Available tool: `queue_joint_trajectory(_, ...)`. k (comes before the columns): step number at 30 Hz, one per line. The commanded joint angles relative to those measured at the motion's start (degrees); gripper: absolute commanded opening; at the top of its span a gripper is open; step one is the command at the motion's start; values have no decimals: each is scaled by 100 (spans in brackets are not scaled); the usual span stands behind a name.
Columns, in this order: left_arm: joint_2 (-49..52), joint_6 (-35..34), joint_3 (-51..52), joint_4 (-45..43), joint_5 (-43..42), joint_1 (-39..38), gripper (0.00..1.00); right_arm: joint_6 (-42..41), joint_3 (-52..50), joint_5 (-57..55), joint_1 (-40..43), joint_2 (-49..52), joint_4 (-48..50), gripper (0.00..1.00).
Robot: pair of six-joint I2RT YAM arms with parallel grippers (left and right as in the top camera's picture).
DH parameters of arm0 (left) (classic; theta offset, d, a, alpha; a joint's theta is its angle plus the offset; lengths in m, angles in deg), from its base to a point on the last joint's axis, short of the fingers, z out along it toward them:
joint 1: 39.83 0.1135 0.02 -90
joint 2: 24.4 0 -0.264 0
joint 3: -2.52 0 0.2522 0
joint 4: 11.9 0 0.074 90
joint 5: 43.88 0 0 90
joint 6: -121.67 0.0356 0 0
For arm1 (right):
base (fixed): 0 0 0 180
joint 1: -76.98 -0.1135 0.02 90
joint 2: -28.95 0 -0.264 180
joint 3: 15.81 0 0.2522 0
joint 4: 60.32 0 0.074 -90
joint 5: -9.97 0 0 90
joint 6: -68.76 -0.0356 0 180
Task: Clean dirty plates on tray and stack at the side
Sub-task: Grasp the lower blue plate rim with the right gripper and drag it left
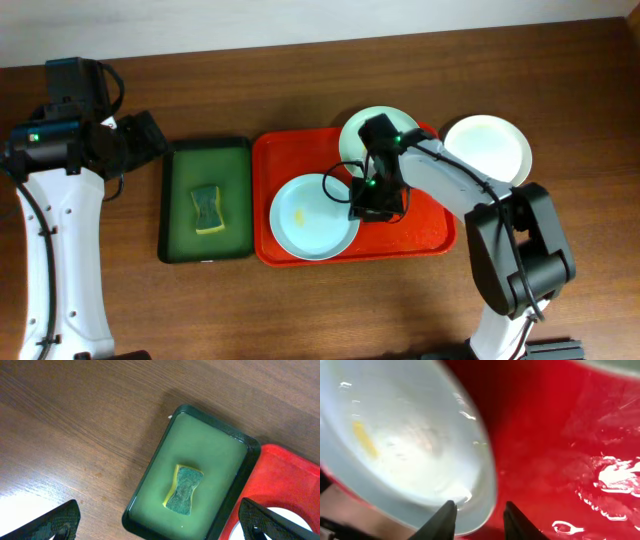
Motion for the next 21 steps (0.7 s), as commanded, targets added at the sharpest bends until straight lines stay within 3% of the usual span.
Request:
queue_joint_trajectory(1,-13,-55,-35,2,0,9,99,474,634,-522,-28,-356,-562,35)
queue_joint_trajectory(6,-13,-55,-35,4,0,9,99,431,763,-892,-116,-734,-1250,36)
queue_joint_trajectory(10,-13,-55,-35,4,0,9,99,-219,765,-2048,-535,-839,-1213,35)
queue_joint_trajectory(11,-13,-55,-35,4,0,9,99,-260,763,-2085,-616,-839,-1121,41)
queue_joint_trajectory(12,-13,-55,-35,4,0,9,99,-258,763,-2050,-702,-839,-966,98)
queue_joint_trajectory(16,-13,-55,-35,4,0,9,99,-129,763,-2046,-654,-839,-673,99)
queue_joint_trajectory(17,-13,-55,-35,4,0,9,99,-129,745,-2046,-656,-839,-684,88)
queue_joint_trajectory(18,-13,-55,-35,4,0,9,99,-129,730,-2048,-671,-839,-686,64)
queue_joint_trajectory(20,-13,-55,-35,4,0,9,99,-256,603,-2076,-673,-839,-678,5)
queue_joint_trajectory(21,-13,-55,-35,4,0,9,99,-573,507,-2306,-675,-839,-673,4)
